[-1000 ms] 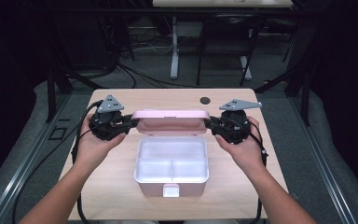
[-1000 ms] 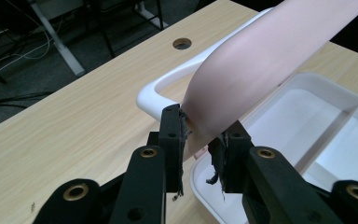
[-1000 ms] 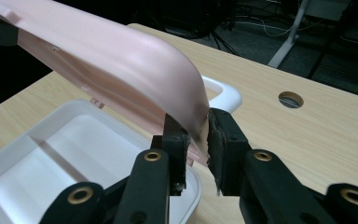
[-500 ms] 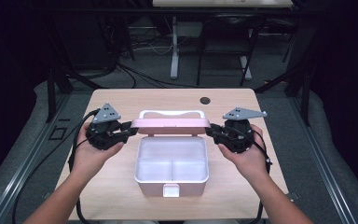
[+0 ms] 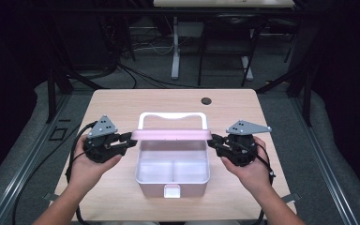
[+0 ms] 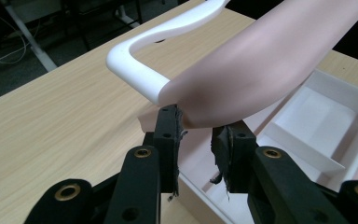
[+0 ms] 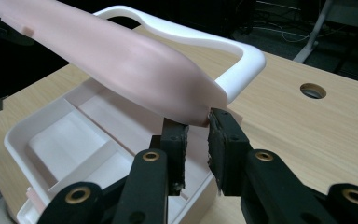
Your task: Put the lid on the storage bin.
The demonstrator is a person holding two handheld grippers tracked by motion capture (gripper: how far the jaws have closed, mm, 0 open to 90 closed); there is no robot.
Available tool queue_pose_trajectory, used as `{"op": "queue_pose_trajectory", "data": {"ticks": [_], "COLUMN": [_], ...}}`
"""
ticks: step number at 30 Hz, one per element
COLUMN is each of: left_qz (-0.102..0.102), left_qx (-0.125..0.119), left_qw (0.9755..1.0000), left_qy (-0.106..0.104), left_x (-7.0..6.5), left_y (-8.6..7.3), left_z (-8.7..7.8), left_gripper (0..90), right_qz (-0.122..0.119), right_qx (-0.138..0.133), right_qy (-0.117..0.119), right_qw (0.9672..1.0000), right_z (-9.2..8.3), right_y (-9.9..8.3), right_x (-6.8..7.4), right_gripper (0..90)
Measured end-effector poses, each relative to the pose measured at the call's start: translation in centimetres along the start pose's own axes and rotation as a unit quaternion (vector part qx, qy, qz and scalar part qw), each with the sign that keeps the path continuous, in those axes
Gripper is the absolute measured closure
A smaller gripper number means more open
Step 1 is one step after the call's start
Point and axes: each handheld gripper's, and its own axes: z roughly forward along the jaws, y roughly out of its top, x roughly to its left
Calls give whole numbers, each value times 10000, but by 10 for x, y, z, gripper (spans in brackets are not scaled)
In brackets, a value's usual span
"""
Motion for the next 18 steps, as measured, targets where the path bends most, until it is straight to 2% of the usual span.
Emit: {"op": "queue_pose_trajectory", "data": {"ticks": [4, 5, 6, 7, 8, 9, 10, 11, 12, 13, 14, 15, 18], "left_qz": [13, 18, 11, 6, 4, 30, 35, 51, 51, 73, 82, 92, 83], "left_qx": [-13, -21, -37, -53, -89, -90, -87, -93, -93, -81, -70, -75, -75], "left_qw": [10000, 10000, 10000, 9999, 9999, 9999, 9999, 9999, 9999, 9999, 9999, 9999, 9999], "left_qy": [-67, -78, -84, -93, -86, -83, -88, -79, -79, -77, -71, -70, -79], "left_x": [-3, -4, -5, -6, -7, -7, -9, -10, -10, -11, -12, -13, -14], "left_y": [-8, -10, -13, -15, -17, -18, -20, -23, -23, -25, -26, -28, -32], "left_z": [-1, -1, -1, -2, -2, -2, -2, -2, -2, -2, -2, -2, -1], "left_gripper": [718, 718, 718, 718, 720, 722, 723, 722, 720, 720, 719, 719, 714], "right_qz": [40, 39, 67, 59, 109, 98, 150, 108, 108, 122, 123, 79, 69], "right_qx": [36, 73, 44, 103, 24, 112, -16, 117, 117, 47, 4, 19, 13], "right_qy": [122, 37, 219, -25, 325, -76, 395, -131, -131, 153, 319, 188, 193], "right_qw": [9999, 10000, 9997, 9999, 9994, 9999, 9991, 9998, 9998, 9998, 9994, 9998, 9998], "right_z": [-2, -3, -3, -4, -4, -5, -5, -6, -6, -7, -6, -6, -7], "right_y": [-7, -9, -11, -13, -15, -17, -19, -20, -20, -23, -26, -28, -32], "right_x": [1, 2, 2, 3, 2, 4, 2, 6, 6, 5, 5, 6, 8], "right_gripper": [760, 759, 759, 759, 760, 761, 760, 760, 760, 761, 760, 761, 761]}}
